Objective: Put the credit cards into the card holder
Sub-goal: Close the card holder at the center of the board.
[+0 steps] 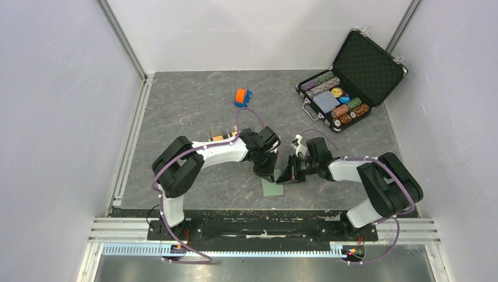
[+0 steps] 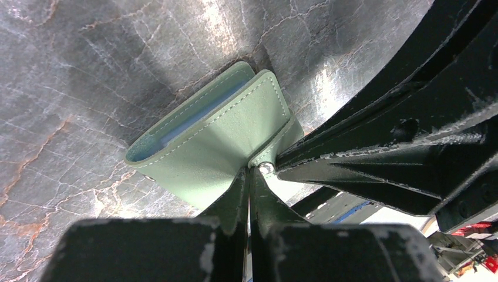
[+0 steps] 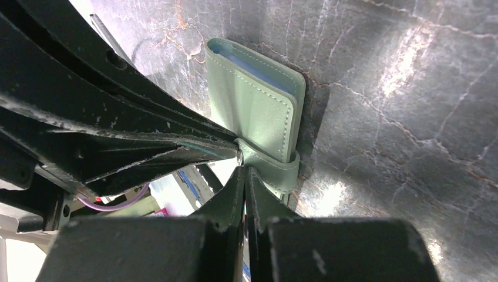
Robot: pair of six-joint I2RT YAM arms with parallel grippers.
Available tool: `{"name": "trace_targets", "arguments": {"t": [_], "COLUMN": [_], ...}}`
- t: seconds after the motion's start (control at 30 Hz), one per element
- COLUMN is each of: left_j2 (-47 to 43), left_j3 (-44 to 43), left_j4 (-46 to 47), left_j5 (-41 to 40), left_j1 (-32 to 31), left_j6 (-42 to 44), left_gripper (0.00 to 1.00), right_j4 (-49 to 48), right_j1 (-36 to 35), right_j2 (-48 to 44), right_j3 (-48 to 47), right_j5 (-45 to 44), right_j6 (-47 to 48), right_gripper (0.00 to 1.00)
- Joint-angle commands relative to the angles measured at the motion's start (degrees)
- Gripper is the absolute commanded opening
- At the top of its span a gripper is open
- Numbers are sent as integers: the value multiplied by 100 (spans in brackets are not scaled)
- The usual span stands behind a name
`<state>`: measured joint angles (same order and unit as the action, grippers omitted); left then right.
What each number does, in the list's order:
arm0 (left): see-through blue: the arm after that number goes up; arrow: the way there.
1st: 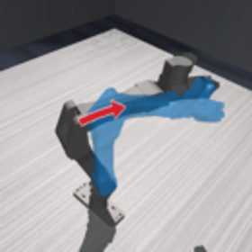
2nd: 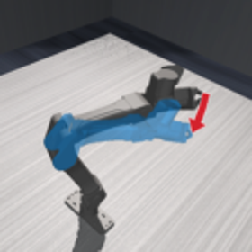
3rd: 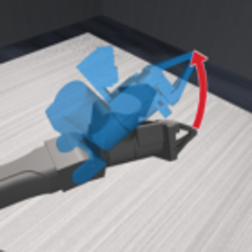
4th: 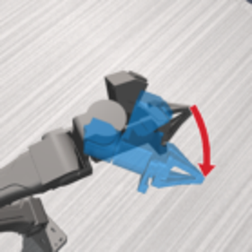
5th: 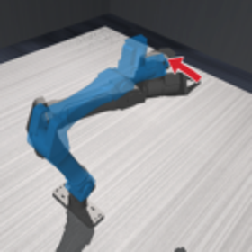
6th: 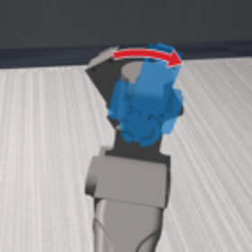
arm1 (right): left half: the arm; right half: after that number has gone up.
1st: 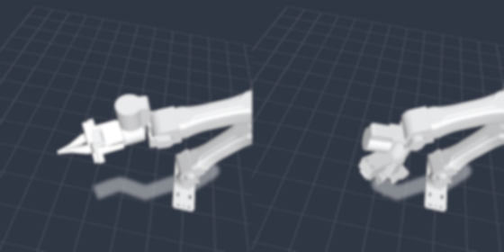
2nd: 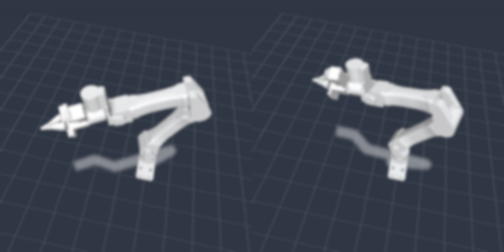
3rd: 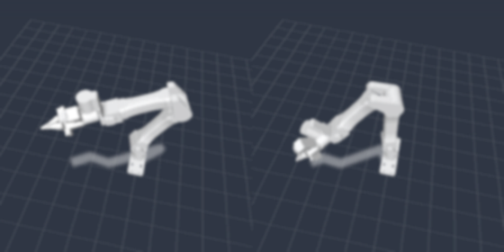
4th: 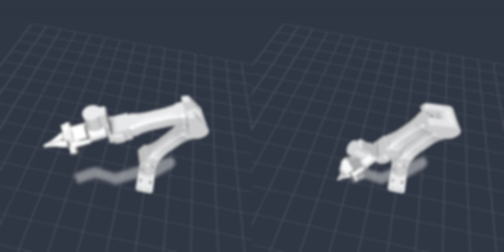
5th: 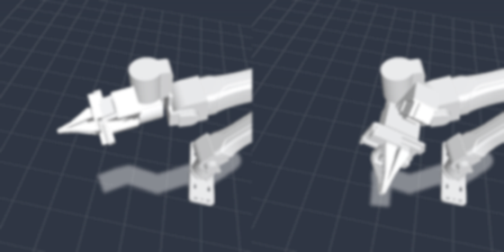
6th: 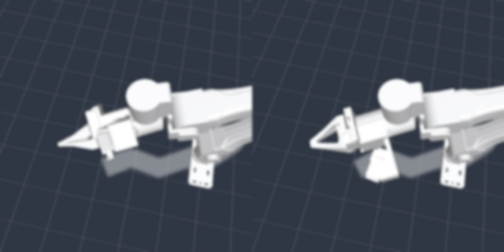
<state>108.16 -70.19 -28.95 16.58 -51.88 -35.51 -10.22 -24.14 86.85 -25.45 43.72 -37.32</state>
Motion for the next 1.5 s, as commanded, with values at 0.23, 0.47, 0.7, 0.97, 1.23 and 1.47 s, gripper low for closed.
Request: {"name": "trace_targets", "arguments": {"t": [0.23, 0.47, 0.7, 0.97, 1.23, 1.47], "left_j2": [-67, -69, -118, -190, -323, -447], "left_j3": [-12, -136, -249, -297, -355, -362], "left_j4": [111, -126, -321, -219, -199, -177], "left_j5": [-6, -185, -420, -356, -348, -300], "left_j1": [-15, -41, -94, -93, -94, -94], "left_j6": [74, 206, 353, 347, 313, 273], "left_gripper": [2, 2, 2, 2, 2, 2], "right_j4": [844, 2062, 1745, 679, 591, 609], "right_j1": [-62, -80, -56, 255, 193, 129], "right_j2": [335, 456, 179, -226, -133, -81], "right_j3": [-389, -739, -866, -908, -739, -575], "right_j5": [-787, -1495, -841, 58, 163, 180], "right_j6": [649, 1126, 1093, 169, 203, 340], "right_gripper": [0, 0, 0, 0, 0, 0]}}
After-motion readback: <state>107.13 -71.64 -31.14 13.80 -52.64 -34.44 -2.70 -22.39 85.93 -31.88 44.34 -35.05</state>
